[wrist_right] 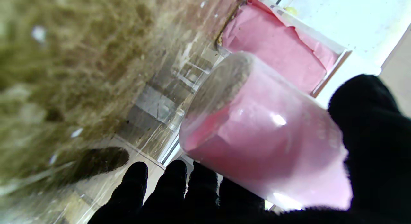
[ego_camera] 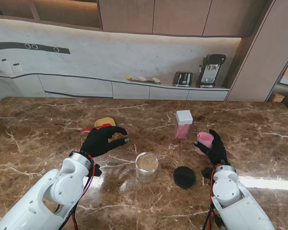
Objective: Measure grain into the airtight container
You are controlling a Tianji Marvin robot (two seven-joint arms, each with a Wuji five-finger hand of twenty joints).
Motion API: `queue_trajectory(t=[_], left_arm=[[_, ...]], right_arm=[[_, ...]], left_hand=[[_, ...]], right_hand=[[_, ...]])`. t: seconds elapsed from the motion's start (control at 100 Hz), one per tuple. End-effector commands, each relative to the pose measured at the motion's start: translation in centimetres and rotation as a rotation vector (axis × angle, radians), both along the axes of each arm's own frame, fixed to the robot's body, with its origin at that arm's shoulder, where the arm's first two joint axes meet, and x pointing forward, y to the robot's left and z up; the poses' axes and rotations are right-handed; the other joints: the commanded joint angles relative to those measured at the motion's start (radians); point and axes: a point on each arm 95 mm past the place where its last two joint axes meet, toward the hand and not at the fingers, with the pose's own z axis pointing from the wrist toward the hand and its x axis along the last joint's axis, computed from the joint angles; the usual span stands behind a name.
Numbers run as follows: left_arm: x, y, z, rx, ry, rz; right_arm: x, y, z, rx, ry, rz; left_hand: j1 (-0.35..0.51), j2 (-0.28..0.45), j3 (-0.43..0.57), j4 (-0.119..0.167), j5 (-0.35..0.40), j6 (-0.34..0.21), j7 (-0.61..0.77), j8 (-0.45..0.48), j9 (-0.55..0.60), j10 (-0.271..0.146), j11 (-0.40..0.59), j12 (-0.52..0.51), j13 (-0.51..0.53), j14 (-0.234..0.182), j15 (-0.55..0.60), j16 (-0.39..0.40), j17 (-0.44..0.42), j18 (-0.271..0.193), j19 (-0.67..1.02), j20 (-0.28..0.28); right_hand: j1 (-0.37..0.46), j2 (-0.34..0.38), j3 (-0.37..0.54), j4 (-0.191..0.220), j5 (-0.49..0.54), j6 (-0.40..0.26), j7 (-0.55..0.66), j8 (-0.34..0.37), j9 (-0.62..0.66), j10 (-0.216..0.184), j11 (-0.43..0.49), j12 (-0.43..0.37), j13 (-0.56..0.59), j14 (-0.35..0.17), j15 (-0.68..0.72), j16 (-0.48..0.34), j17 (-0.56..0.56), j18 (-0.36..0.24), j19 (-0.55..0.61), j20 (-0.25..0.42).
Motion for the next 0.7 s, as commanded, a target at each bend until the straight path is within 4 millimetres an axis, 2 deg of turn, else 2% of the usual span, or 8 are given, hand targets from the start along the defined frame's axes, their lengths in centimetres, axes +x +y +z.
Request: queue_trajectory(t=[0.0,0.16,0.32,0.53,0.69], left_arm=[[-0.2,0.0,-0.3,-0.004,0.004,0.000],[-0.3,0.0,-0.3,-0.004,0.007,0.001],[-0.3,0.1,-0.3,-0.006,0.008,0.003],[-0.3,0.1,-0.3,-0.006,0.001,-0.002],[-0.2,0.1,-0.3,-0.001,0.002,-0.008]], right_arm=[[-0.3,-0.1,-0.7,-0.018,0.034,0.011],[-0.3,0.0,-1.3,-0.064,0.061,0.020],[-0.4,-0.2,-2.0,-0.114,0.083,0.022],[-0.8,-0.2,-3.0,-0.139,0.124,0.018],[-1.1,-0.5,-3.5,-0.193,0.157,0.022]], left_hand=[[-0.001,0.044,-0.034,0.025,0.022,-0.005,-0.015,0.003,-0.028,-0.002,-0.013,-0.012,-0.026,-0.033,-0.027,-0.006,-0.015,0.023,-0.012,0.017],[-0.003,0.045,-0.035,0.025,0.022,-0.006,-0.014,0.005,-0.030,-0.004,-0.015,-0.013,-0.027,-0.034,-0.026,-0.004,-0.016,0.025,-0.016,0.024],[0.000,0.044,-0.034,0.026,0.022,-0.005,-0.014,0.005,-0.029,-0.001,-0.014,-0.012,-0.028,-0.032,-0.025,-0.003,-0.016,0.026,-0.019,0.030],[-0.001,0.045,-0.034,0.026,0.021,-0.002,-0.017,0.005,-0.031,0.001,-0.015,-0.014,-0.036,-0.038,-0.059,-0.033,-0.022,0.006,-0.056,0.017],[-0.002,0.044,-0.034,0.026,0.019,-0.002,-0.019,0.004,-0.035,0.000,-0.017,-0.015,-0.042,-0.041,-0.063,-0.044,-0.036,0.016,-0.072,0.009]], right_hand=[[0.001,0.228,0.082,0.031,0.038,-0.184,-0.018,-0.014,-0.031,-0.047,-0.024,-0.026,-0.027,-0.052,-0.019,-0.032,0.003,-0.058,-0.042,-0.032],[-0.010,0.266,0.063,0.048,0.028,-0.179,-0.046,-0.028,-0.035,-0.051,-0.047,-0.032,-0.027,-0.056,-0.020,-0.049,0.014,-0.057,-0.065,-0.058],[-0.006,0.273,0.059,0.060,0.014,-0.178,-0.059,-0.033,-0.036,-0.054,-0.059,-0.032,-0.026,-0.057,-0.020,-0.055,0.016,-0.055,-0.068,-0.061],[-0.015,0.262,0.067,0.090,0.003,-0.170,-0.081,-0.031,-0.035,-0.049,-0.068,-0.026,-0.026,-0.054,-0.018,-0.057,0.014,-0.052,-0.057,-0.051],[-0.019,0.233,0.074,0.095,-0.022,-0.146,-0.108,-0.037,-0.037,-0.043,-0.072,-0.024,-0.026,-0.046,-0.016,-0.053,0.012,-0.048,-0.048,-0.043]])
